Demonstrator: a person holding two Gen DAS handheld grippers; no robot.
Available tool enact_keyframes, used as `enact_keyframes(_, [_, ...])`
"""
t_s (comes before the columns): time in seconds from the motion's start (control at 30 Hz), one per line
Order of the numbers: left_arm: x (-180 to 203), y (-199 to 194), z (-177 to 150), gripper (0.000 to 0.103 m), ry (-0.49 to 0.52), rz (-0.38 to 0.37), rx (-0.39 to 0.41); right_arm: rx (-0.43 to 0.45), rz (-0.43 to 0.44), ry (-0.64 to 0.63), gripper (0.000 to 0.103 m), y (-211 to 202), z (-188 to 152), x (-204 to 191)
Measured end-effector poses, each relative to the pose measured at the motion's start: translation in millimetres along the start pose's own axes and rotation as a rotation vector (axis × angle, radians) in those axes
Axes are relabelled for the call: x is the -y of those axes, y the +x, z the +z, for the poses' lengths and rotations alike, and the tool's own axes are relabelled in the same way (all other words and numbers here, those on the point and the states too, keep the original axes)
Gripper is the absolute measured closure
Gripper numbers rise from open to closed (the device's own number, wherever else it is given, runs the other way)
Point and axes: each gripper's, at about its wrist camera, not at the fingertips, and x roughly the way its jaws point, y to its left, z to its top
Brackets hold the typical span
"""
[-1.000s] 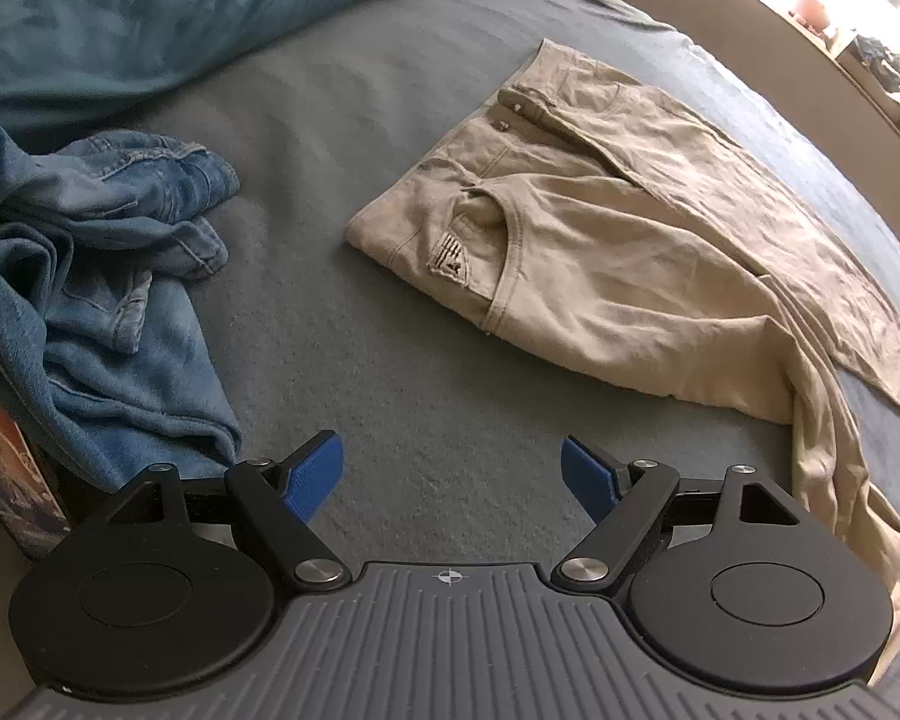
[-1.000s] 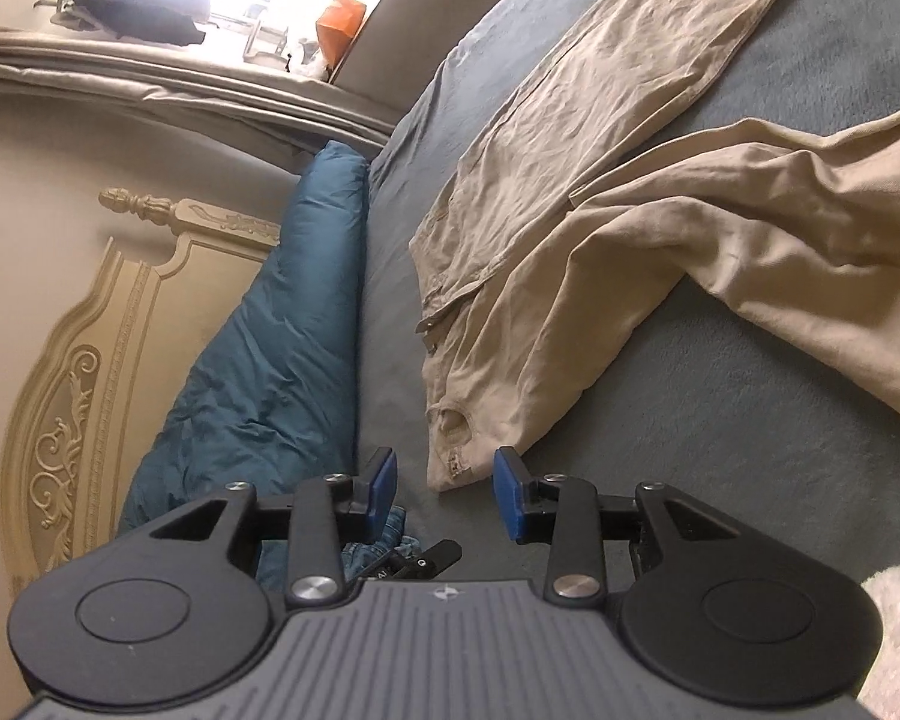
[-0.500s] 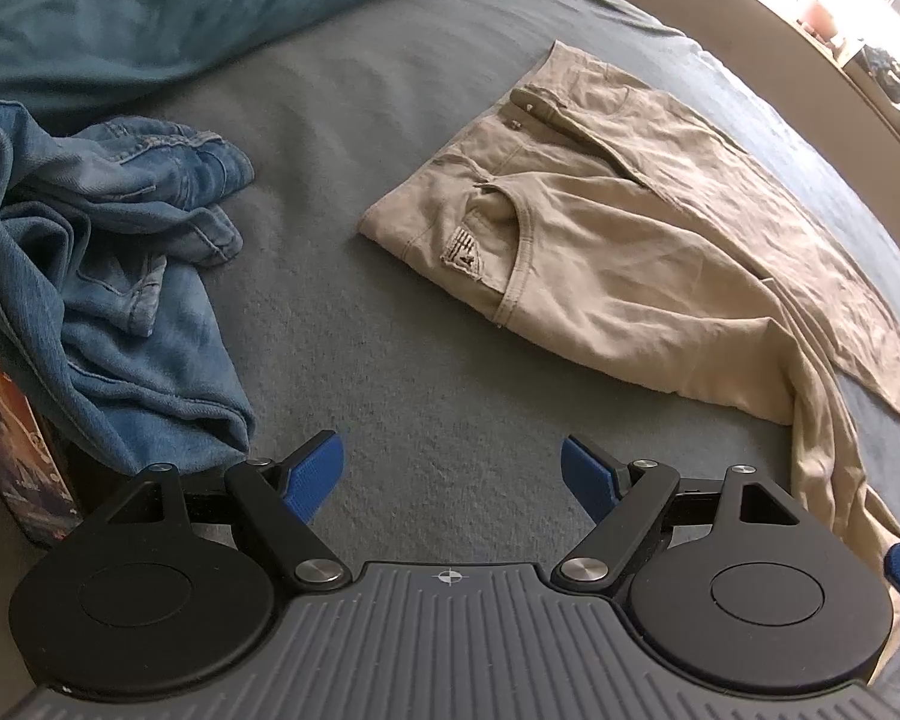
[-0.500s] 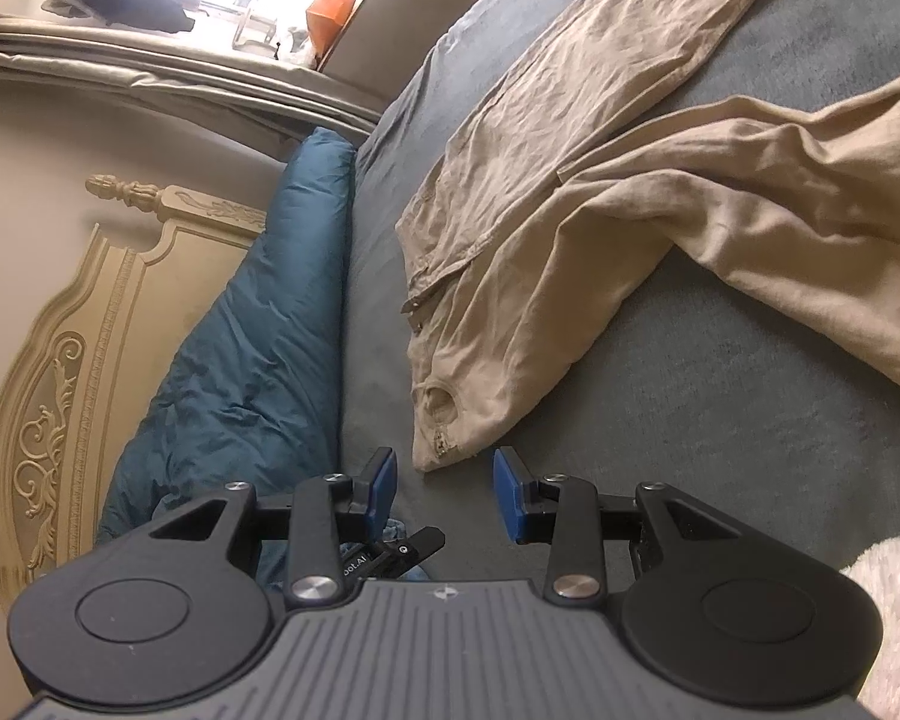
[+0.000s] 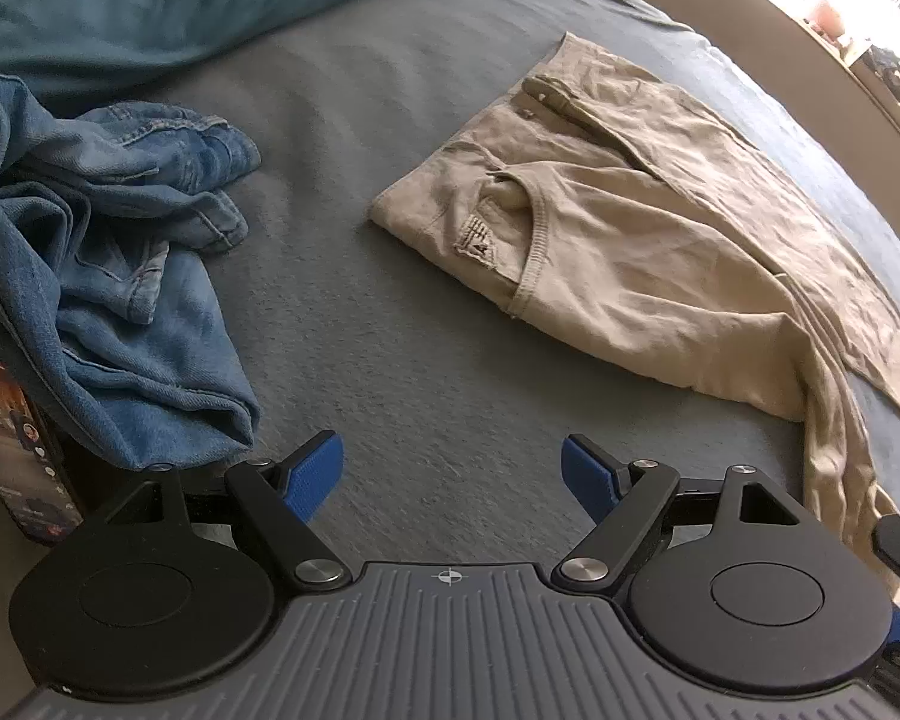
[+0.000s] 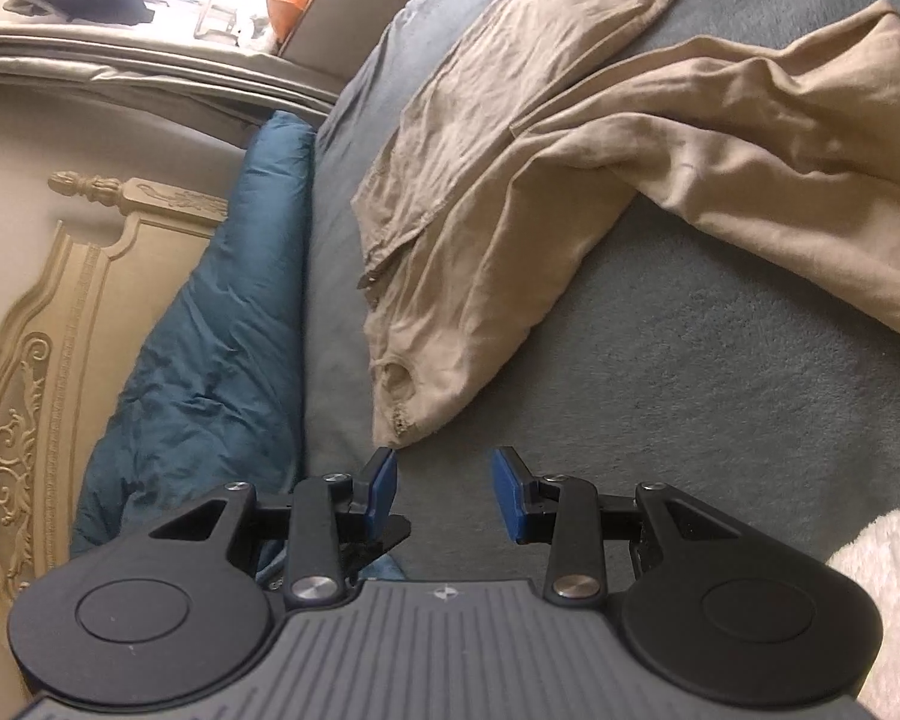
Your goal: Fold clothes
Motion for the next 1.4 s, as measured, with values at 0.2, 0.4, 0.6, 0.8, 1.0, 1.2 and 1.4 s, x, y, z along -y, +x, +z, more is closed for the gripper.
enact_keyframes(0.2, [-7, 8, -3, 0.023, -0.019, 0.040, 0.052, -0.009, -0.026, 0.025, 0.065, 23, 5, 14])
enact_keyframes(0.4, [-18, 20, 8, 0.024, -0.114, -0.032, 0.109, -0.005, -0.032, 0.082, 0.065, 46, 15, 31])
enact_keyframes(0.6, [-19, 46, 26, 0.031, -0.219, -0.116, 0.090, 0.059, -0.004, 0.211, 0.065, 54, 41, 61])
enact_keyframes(0.8, [-13, 71, 41, 0.045, -0.249, -0.089, 0.081, 0.104, 0.040, 0.312, 0.065, 67, 61, 88])
enact_keyframes(1.0, [-16, 85, 48, 0.059, -0.320, -0.073, 0.094, 0.098, 0.106, 0.389, 0.065, 89, 74, 98])
enact_keyframes(1.2, [-13, 93, 49, 0.073, -0.320, -0.053, 0.104, 0.101, 0.100, 0.443, 0.065, 110, 83, 104])
enact_keyframes(1.4, [-4, 93, 49, 0.089, -0.278, -0.033, 0.136, 0.108, 0.120, 0.438, 0.082, 119, 81, 104])
